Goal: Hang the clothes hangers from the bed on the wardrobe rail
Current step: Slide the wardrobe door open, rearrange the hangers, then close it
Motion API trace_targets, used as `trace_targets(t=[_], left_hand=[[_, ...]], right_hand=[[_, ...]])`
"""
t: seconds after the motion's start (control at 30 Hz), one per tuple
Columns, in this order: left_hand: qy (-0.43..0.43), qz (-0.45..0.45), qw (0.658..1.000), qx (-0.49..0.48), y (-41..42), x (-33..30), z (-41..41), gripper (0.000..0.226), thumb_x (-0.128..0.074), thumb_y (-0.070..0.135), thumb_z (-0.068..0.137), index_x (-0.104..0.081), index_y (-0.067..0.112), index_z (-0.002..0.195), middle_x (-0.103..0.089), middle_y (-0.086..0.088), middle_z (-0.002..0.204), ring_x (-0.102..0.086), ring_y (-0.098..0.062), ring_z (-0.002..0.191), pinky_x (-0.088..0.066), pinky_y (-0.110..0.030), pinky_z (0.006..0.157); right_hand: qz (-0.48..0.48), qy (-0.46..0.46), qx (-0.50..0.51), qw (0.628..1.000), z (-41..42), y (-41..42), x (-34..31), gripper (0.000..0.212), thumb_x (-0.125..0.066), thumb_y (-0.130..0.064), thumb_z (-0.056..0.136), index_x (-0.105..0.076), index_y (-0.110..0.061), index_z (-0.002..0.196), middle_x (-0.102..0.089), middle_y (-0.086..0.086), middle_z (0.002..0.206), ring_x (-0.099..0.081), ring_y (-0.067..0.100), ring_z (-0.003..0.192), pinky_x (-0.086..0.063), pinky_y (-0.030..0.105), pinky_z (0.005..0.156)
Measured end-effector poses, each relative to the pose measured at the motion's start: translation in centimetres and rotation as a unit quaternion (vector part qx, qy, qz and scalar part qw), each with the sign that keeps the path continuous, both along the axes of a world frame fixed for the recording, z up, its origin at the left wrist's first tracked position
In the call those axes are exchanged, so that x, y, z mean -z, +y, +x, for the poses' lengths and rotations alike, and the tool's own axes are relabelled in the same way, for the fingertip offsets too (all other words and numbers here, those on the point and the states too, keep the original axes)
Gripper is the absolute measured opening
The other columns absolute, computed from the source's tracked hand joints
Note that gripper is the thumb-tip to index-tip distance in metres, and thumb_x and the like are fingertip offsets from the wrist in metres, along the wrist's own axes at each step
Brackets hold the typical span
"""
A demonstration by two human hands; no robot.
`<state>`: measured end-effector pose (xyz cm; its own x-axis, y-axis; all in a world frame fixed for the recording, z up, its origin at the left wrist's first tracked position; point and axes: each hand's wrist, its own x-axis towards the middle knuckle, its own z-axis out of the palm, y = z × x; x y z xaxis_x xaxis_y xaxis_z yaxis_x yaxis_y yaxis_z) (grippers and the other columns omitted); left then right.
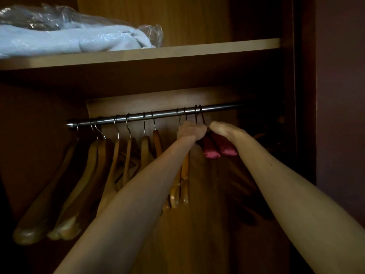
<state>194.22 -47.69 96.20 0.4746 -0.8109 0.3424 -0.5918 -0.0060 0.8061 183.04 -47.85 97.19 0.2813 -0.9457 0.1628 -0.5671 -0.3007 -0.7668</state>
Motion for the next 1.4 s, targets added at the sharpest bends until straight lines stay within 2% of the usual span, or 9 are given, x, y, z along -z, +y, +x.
trace_targets(t=[0.17, 0.27, 0.43, 0.53, 0.67, 0.9, 1.13, 1.33, 1.4], left_hand=[[-0.06, 0.005, 0.998, 0.0, 1.7, 0.6, 0.8, 0.014, -0.063, 0.021, 0.094, -0.065, 0.009, 0.086, -0.075, -0.012, 0.094, -0.076, -0.022, 0.077, -0.064, -0.034, 0.072], [-0.15, -0.028, 0.987, -0.045, 4.2, 0.2, 2.4, 0.015, -0.063, 0.019, 0.095, -0.067, 0.006, 0.09, -0.076, -0.007, 0.079, -0.074, -0.01, 0.063, -0.057, -0.019, 0.063], [-0.258, -0.044, 0.957, -0.123, 6.3, 0.7, 4.2, 0.025, -0.068, 0.025, 0.092, -0.06, 0.017, 0.07, -0.06, 0.001, 0.07, -0.059, -0.012, 0.062, -0.048, -0.026, 0.054], [-0.265, 0.035, 0.958, -0.108, 6.0, 1.7, 4.2, 0.031, -0.068, 0.041, 0.091, -0.059, 0.018, 0.072, -0.061, 0.001, 0.074, -0.056, -0.009, 0.062, -0.041, -0.023, 0.05], [-0.262, 0.098, 0.955, -0.094, 4.7, 2.9, 3.7, 0.049, -0.061, 0.066, 0.085, -0.065, 0.017, 0.089, -0.064, 0.0, 0.08, -0.063, -0.017, 0.078, -0.051, -0.031, 0.073], [-0.294, 0.082, 0.947, -0.106, 3.5, 4.1, 3.0, 0.03, -0.066, 0.045, 0.088, -0.07, 0.016, 0.087, -0.062, 0.002, 0.075, -0.067, -0.017, 0.08, -0.044, -0.029, 0.06], [-0.246, 0.078, 0.962, -0.089, 2.3, 1.9, 3.4, 0.026, -0.068, 0.039, 0.089, -0.07, 0.014, 0.096, -0.071, -0.003, 0.088, -0.071, -0.017, 0.075, -0.061, -0.031, 0.07], [-0.238, 0.172, 0.954, -0.065, 2.7, 1.9, 3.7, 0.049, -0.067, 0.027, 0.088, -0.058, 0.01, 0.132, -0.062, -0.011, 0.127, -0.063, -0.014, 0.075, -0.042, -0.019, 0.029], [-0.218, 0.212, 0.951, -0.053, 2.9, 3.8, 3.4, 0.053, -0.07, 0.029, 0.084, -0.058, 0.01, 0.132, -0.066, -0.011, 0.122, -0.069, -0.017, 0.073, -0.051, -0.021, 0.036]], right_hand=[[-0.006, -0.051, 0.019, 0.999, -0.9, 0.9, 1.2, 0.017, -0.055, -0.033, 0.099, -0.056, -0.021, 0.112, -0.059, 0.005, 0.114, -0.057, 0.023, 0.082, -0.045, 0.029, 0.078], [-0.198, -0.013, 0.124, 0.972, -1.5, 3.1, 2.4, 0.048, -0.066, -0.037, 0.093, -0.059, -0.009, 0.131, -0.062, 0.012, 0.13, -0.061, 0.029, 0.114, -0.048, 0.03, 0.087], [-0.382, -0.024, 0.056, 0.922, 0.3, 11.3, 7.1, 0.036, -0.066, -0.035, 0.092, -0.067, -0.019, 0.124, -0.068, 0.001, 0.113, -0.068, 0.017, 0.097, -0.058, 0.027, 0.082], [-0.378, 0.047, 0.052, 0.923, 1.7, 13.7, 9.7, 0.043, -0.062, -0.044, 0.094, -0.062, -0.016, 0.127, -0.064, 0.005, 0.119, -0.069, 0.022, 0.099, -0.056, 0.029, 0.079], [-0.32, 0.12, 0.061, 0.938, 2.7, 14.0, 11.5, 0.064, -0.06, -0.056, 0.092, -0.048, -0.011, 0.135, -0.062, 0.009, 0.119, -0.069, 0.027, 0.1, -0.056, 0.034, 0.076], [-0.265, 0.201, 0.038, 0.942, 4.9, 13.8, 12.1, 0.096, -0.07, -0.049, 0.088, -0.019, -0.002, 0.155, -0.054, 0.016, 0.136, -0.063, 0.031, 0.116, -0.054, 0.038, 0.089], [-0.34, 0.164, 0.071, 0.923, 4.7, 12.0, 11.3, 0.054, -0.054, -0.003, 0.099, -0.035, 0.0, 0.15, -0.067, 0.017, 0.117, -0.07, 0.028, 0.103, -0.06, 0.037, 0.084], [-0.316, 0.12, 0.034, 0.941, 3.6, 13.0, 9.2, 0.024, -0.066, -0.017, 0.092, -0.065, -0.004, 0.113, -0.07, 0.014, 0.103, -0.069, 0.03, 0.098, -0.059, 0.039, 0.08], [-0.301, 0.118, 0.024, 0.946, 2.8, 14.2, 10.4, 0.03, -0.07, -0.023, 0.089, -0.065, -0.004, 0.112, -0.069, 0.013, 0.103, -0.069, 0.03, 0.097, -0.059, 0.039, 0.081]])
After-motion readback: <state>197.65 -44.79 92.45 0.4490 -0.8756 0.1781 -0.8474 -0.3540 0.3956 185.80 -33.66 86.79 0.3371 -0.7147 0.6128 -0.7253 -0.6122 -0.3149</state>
